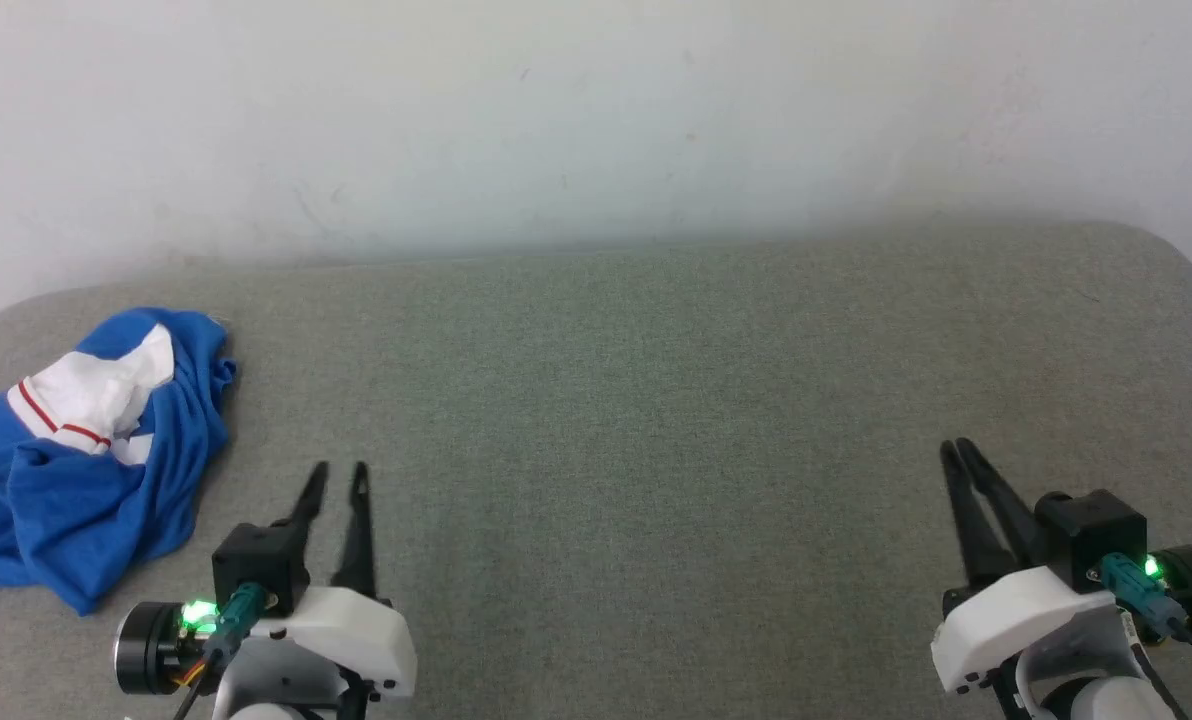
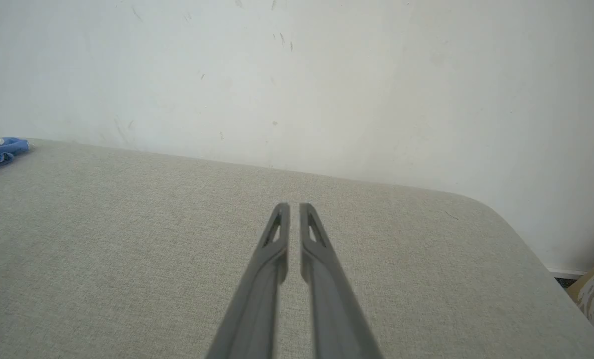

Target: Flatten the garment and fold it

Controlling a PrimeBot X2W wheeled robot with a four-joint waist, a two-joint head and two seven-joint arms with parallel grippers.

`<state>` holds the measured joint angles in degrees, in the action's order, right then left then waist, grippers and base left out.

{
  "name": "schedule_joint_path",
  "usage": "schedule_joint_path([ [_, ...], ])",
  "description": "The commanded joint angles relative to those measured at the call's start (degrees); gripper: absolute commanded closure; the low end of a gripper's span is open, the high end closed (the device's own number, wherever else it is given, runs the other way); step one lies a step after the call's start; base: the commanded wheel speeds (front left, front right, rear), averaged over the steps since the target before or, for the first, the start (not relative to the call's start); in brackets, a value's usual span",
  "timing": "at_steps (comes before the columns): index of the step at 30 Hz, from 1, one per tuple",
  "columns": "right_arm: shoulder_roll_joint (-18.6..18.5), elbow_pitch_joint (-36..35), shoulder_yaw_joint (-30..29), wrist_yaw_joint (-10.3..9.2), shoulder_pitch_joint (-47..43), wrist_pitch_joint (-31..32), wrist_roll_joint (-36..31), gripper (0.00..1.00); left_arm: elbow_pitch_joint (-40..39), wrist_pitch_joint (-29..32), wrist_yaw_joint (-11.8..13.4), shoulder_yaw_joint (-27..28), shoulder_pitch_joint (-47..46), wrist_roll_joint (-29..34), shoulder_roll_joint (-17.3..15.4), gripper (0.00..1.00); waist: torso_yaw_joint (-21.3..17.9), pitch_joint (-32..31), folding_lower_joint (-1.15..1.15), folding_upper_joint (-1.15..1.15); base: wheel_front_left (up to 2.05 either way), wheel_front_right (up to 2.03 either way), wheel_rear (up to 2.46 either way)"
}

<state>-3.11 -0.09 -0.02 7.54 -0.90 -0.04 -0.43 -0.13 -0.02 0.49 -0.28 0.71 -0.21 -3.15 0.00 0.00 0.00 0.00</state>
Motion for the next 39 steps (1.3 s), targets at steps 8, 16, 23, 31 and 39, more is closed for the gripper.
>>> schedule_joint_path([
  [8, 0.01, -0.21, -0.67, 0.00, -0.55, -0.80, 0.91, 0.00, -0.53, -0.79, -0.20, -0.36, 0.48, 0.03, -0.01, 0.00, 0.04, -0.02, 0.00, 0.00, 0.00, 0.00, 0.00],
  [16, 0.03, -0.36, -1.34, -0.01, -1.26, -1.76, 1.62, 0.00, -1.12, -1.76, -0.31, -0.73, 1.12, -0.06, -0.03, 0.00, 0.13, -0.09, 0.00, 0.00, 0.00, 0.00, 0.00],
  [23, 0.04, -0.46, -2.02, -0.01, -1.74, -2.59, 2.07, 0.00, -1.69, -2.60, -0.30, -0.98, 1.61, -0.22, -0.03, 0.00, 0.39, -0.09, 0.00, 0.00, 0.00, 0.00, 0.00],
  [31, 0.06, -0.71, -2.59, -0.01, -2.13, -3.20, 2.22, 0.00, -2.33, -3.55, -0.12, -1.23, 2.21, -0.46, -0.03, 0.00, 1.23, -0.01, 0.00, 0.00, 0.00, 0.00, 0.00],
  [39, 0.07, -1.39, -2.81, -0.02, -2.54, -3.60, 2.22, 0.00, -2.83, -4.51, 0.38, -1.21, 2.88, -0.87, -0.02, 0.00, 2.52, -0.02, 0.00, 0.00, 0.00, 0.00, 0.00],
])
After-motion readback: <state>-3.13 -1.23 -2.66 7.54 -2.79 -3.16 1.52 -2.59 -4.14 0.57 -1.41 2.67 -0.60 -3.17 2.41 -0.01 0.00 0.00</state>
